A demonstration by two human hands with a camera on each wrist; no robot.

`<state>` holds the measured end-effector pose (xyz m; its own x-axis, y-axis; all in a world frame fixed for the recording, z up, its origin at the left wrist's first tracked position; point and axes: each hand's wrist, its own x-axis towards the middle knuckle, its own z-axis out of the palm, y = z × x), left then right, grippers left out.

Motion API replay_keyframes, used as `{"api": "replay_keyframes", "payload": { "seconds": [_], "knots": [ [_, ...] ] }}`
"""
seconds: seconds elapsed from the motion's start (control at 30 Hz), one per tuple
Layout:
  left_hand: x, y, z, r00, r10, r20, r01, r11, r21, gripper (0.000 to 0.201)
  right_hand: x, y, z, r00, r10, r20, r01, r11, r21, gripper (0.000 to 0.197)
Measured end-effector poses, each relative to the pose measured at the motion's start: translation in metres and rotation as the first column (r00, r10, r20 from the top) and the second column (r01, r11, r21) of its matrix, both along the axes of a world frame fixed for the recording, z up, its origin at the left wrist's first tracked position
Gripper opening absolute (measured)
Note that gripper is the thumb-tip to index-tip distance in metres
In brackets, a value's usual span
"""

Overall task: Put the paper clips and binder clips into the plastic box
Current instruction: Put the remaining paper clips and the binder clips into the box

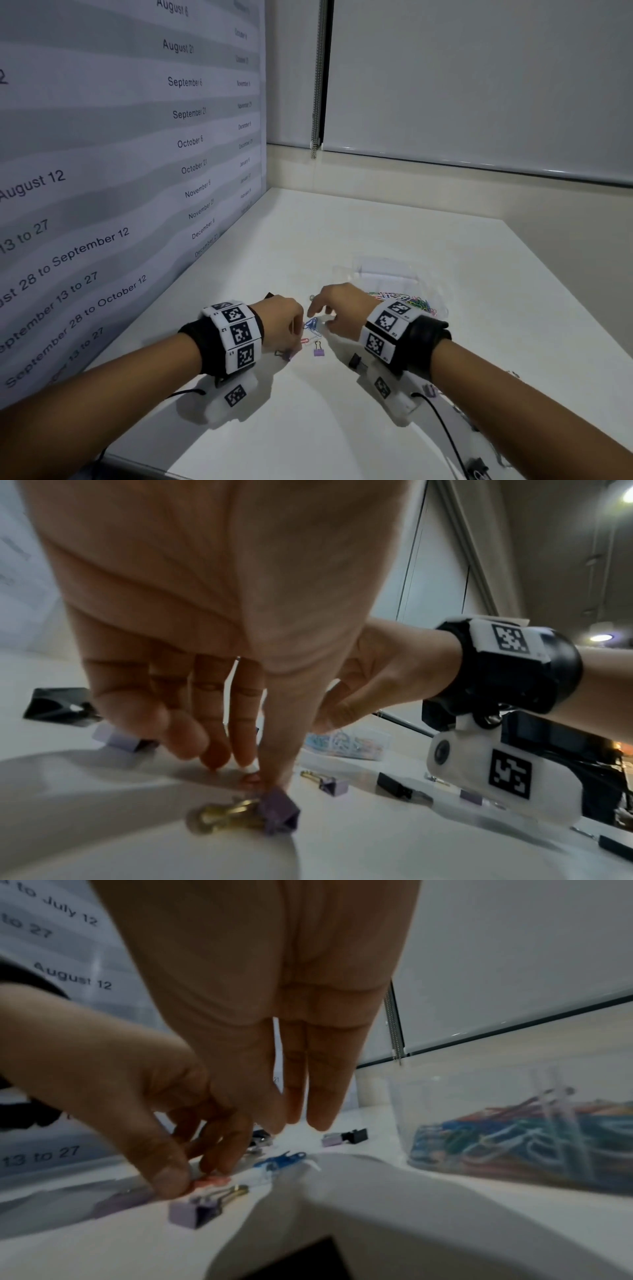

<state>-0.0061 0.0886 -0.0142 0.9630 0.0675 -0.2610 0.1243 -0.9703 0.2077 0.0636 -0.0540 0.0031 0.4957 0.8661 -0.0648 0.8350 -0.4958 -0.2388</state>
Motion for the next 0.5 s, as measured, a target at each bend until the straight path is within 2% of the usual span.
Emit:
{"api": "replay_keyframes", "payload": {
  "seconds": [0.1, 0.27, 0.5],
  "knots": [
    [0.001, 0.001, -0.001, 1.000, -0.023, -0.006, 0.023, 0.999, -0.034, 0.012, -0.006, 0.010, -0.007, 0.999, -0.001, 0.037, 0.004, 0.997, -0.073, 0.027],
    [-0.002, 0.005, -0.002, 1.000, -0.024, -0.006, 0.023, 0.998, -0.053, 0.014, -0.006, 0.017, -0.012, 0.998, 0.058, -0.018, -0.060, 0.991, -0.120, 0.025],
    [-0.002, 0.004, -0.001, 0.999, 0.012, 0.052, -0.008, 0.997, -0.078, 0.007, 0.002, 0.007, -0.007, 0.998, -0.062, -0.030, 0.058, 0.994, -0.096, 0.024]
  ]
}}
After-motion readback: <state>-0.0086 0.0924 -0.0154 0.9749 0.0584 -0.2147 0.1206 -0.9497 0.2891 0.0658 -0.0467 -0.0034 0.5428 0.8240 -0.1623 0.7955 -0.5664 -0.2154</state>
